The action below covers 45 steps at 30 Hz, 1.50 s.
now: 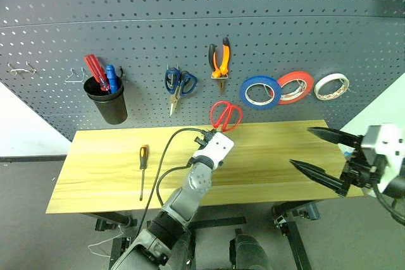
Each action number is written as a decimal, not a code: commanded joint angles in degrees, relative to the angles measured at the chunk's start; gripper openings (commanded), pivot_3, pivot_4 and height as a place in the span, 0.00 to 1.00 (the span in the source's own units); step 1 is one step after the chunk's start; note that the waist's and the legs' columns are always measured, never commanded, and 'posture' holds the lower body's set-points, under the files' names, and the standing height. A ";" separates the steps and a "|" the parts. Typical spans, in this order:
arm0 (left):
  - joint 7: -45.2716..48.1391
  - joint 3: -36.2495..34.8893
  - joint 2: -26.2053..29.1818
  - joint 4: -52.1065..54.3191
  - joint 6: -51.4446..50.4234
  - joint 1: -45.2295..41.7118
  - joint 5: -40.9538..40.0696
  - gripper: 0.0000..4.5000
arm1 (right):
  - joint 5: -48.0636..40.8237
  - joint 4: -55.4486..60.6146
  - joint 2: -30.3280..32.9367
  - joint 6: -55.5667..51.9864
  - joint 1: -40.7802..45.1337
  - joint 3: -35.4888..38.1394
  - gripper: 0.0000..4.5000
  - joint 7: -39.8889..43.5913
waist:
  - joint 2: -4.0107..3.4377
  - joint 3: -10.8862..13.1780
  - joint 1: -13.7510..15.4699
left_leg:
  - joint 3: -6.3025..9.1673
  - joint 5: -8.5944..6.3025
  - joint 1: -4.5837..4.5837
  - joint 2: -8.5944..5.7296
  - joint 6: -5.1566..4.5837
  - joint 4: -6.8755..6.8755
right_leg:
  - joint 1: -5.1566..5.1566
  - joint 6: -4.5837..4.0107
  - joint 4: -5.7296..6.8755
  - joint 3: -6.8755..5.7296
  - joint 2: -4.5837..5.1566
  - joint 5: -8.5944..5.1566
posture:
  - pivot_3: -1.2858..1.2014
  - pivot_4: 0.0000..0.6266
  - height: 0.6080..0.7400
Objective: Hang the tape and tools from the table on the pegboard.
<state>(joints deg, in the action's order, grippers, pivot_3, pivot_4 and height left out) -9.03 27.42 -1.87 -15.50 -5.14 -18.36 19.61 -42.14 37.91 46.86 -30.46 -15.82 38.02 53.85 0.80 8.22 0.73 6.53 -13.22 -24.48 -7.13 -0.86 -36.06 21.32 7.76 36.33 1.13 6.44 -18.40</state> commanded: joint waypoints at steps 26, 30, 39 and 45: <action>-7.86 -16.00 12.09 14.28 24.50 5.70 7.01 0.23 | -3.23 -1.54 -1.59 4.35 -5.11 8.31 1.00 1.22 | -0.23 -0.13 0.03 | -0.05 0.03 0.18 -0.02 0.00 -0.27 | 0.05 0.00 0.58 0.05 -0.01 0.00 | 0.48 0.21 1.00; -7.62 -16.46 12.44 14.38 25.18 6.45 7.01 0.23 | -2.90 -2.10 -1.25 4.44 -4.74 8.03 1.00 1.13 | -0.23 -0.13 -0.04 | -0.12 0.05 0.24 -0.02 0.01 -0.28 | 0.04 -0.01 0.71 0.13 -0.02 0.00 | 0.48 0.21 1.00; -7.34 -17.22 12.30 14.24 23.35 7.49 7.12 0.23 | -1.60 -2.26 -1.13 4.62 -4.79 6.82 1.00 0.89 | -0.23 -0.13 0.00 | -0.14 0.07 0.31 -0.02 0.03 -0.29 | 0.05 -0.01 0.77 0.15 -0.02 -0.01 | 0.48 0.21 1.00; -7.21 -18.54 12.65 13.33 22.16 7.56 7.00 0.23 | -1.20 -2.22 -1.20 4.54 -4.91 6.60 1.00 0.84 | -0.23 -0.14 0.00 | -0.14 0.07 0.33 -0.02 0.03 -0.29 | 0.05 -0.01 0.77 0.16 -0.02 -0.01 | 0.48 0.22 1.00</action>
<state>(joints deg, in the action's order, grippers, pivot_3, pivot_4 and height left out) -16.22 9.89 10.70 -2.48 17.00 -10.82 26.44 -43.40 35.08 45.34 -27.11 -20.99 44.12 54.86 0.56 8.08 0.73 6.39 -13.15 -24.14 -7.14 -0.82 -36.35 21.37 7.75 37.10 1.29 6.43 -18.40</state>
